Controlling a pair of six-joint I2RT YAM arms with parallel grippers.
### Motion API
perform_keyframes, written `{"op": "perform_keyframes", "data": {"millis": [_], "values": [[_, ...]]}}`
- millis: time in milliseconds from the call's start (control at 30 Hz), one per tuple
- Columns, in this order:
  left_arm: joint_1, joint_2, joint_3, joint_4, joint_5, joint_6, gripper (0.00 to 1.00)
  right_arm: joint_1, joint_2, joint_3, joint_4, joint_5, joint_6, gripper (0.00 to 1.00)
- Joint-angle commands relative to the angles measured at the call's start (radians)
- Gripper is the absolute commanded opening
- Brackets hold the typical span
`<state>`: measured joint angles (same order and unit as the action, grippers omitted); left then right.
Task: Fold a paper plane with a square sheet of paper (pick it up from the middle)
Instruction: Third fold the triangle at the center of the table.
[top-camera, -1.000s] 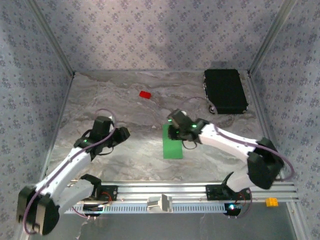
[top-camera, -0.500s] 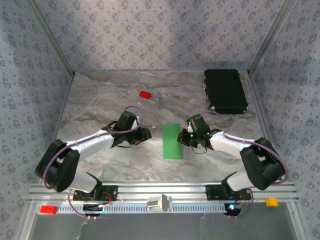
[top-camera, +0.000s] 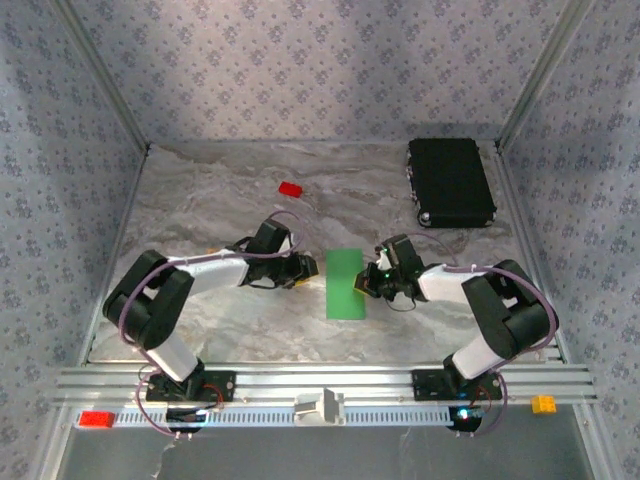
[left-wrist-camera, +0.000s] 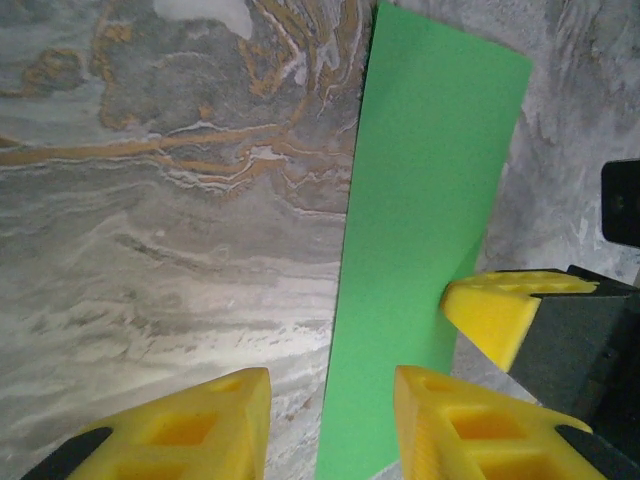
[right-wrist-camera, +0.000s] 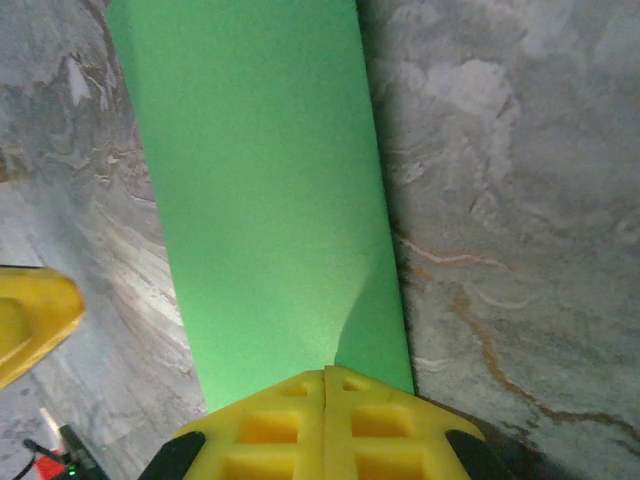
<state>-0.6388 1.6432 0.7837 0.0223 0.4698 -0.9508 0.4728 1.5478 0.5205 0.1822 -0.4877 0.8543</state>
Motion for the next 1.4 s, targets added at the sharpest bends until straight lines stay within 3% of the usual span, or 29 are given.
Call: {"op": "perform_keyframes", "data": {"millis": [0,767,1367], "values": [[-0.021,0.029,0.051,0.038,0.044,-0.014,0.37,-0.012,0.037,-0.054,-0.016,-0.010,0.030,0.05],[-0.085,0.185,0.122,0.034,0.023,-0.008,0.33,-0.022,0.022,-0.075,-0.018,0.008,0.074,0.05],[-0.087,0.184,0.128,0.099,0.060,-0.015,0.32,-0.022,0.013,-0.079,-0.018,0.011,0.080,0.05]]}}
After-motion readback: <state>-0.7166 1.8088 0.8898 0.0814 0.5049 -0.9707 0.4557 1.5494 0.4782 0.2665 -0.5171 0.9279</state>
